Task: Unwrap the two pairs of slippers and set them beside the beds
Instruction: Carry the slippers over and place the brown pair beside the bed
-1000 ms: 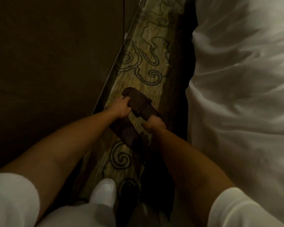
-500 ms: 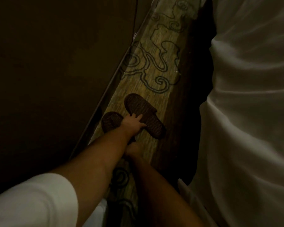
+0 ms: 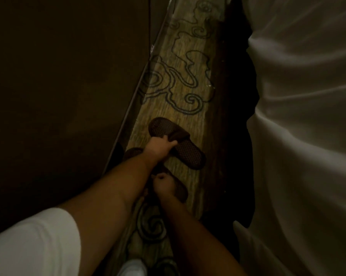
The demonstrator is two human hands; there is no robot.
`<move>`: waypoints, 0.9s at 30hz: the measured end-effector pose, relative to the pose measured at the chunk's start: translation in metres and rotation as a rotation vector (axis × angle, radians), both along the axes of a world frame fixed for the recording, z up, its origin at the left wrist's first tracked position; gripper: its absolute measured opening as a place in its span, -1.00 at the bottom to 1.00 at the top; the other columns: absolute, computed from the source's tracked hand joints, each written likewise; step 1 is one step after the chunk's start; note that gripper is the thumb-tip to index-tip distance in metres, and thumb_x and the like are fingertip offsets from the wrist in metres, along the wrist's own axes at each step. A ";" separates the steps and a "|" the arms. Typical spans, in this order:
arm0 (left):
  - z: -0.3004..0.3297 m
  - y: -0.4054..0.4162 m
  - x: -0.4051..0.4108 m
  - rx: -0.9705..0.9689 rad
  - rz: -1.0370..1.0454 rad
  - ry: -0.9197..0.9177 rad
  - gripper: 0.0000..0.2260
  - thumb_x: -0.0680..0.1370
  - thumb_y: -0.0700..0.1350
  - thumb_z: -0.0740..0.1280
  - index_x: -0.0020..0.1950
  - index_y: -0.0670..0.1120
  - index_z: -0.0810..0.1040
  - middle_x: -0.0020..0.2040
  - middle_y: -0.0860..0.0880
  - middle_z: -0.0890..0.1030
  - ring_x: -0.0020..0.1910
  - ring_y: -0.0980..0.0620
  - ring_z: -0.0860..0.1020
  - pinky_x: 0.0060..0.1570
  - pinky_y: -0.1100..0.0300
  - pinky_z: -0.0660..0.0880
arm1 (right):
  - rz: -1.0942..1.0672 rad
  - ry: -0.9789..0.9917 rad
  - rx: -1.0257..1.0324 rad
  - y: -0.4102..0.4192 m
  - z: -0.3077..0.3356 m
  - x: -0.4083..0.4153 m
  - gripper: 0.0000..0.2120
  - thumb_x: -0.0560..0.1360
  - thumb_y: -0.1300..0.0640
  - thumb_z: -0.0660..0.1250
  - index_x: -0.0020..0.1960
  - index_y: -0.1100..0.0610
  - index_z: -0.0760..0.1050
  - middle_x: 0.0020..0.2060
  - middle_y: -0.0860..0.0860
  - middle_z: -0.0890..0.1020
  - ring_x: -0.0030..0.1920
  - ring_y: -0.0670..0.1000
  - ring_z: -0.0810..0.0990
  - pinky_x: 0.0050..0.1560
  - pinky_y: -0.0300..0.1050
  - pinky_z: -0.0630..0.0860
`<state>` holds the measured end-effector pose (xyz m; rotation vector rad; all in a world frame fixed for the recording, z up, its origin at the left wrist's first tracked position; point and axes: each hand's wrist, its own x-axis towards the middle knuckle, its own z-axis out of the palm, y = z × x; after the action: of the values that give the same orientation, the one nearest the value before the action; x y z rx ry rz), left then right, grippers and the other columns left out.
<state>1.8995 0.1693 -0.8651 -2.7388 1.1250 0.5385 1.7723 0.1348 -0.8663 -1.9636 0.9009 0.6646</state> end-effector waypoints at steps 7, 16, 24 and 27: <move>0.009 0.014 0.008 0.001 0.147 -0.073 -0.59 0.66 -0.12 0.13 0.53 -0.04 0.27 0.28 -0.24 0.46 0.13 -0.27 0.57 -0.08 -0.02 0.51 | -0.073 -0.163 -0.204 -0.029 -0.007 0.000 -0.77 0.59 0.04 0.36 0.19 0.11 0.59 0.16 0.15 0.68 0.19 0.20 0.63 0.12 -0.05 0.51; -0.012 0.042 0.008 -0.148 0.131 0.016 -0.52 0.64 -0.08 0.20 0.57 -0.04 0.29 0.37 -0.21 0.42 0.28 -0.24 0.41 0.18 -0.06 0.39 | -0.180 -0.254 -0.097 -0.019 -0.013 -0.002 -0.83 0.59 0.13 0.37 0.17 0.11 0.54 -0.08 0.05 0.63 0.06 0.15 0.65 0.06 -0.06 0.50; -0.006 0.043 0.039 0.035 0.179 -0.005 -0.54 0.68 -0.08 0.14 0.60 0.03 0.24 0.57 -0.25 0.18 0.53 -0.31 0.18 0.48 -0.21 0.19 | -0.274 -0.289 0.014 -0.020 -0.022 -0.001 -0.84 0.56 0.16 0.43 0.12 0.17 0.58 -0.21 0.02 0.60 -0.11 0.04 0.58 0.06 -0.04 0.55; -0.001 0.035 0.037 0.010 0.049 -0.076 -0.65 0.66 -0.10 0.15 0.42 -0.05 0.48 0.38 -0.22 0.43 0.34 -0.24 0.42 0.26 -0.08 0.41 | -0.299 -0.303 0.014 -0.018 -0.022 -0.004 -0.84 0.58 0.16 0.41 0.13 0.18 0.57 -0.19 0.03 0.60 -0.06 0.14 0.64 0.08 0.01 0.56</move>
<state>1.9363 0.2043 -0.8666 -2.7599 1.0376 0.4403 1.7688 0.1167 -0.8887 -1.8044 0.9678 0.1941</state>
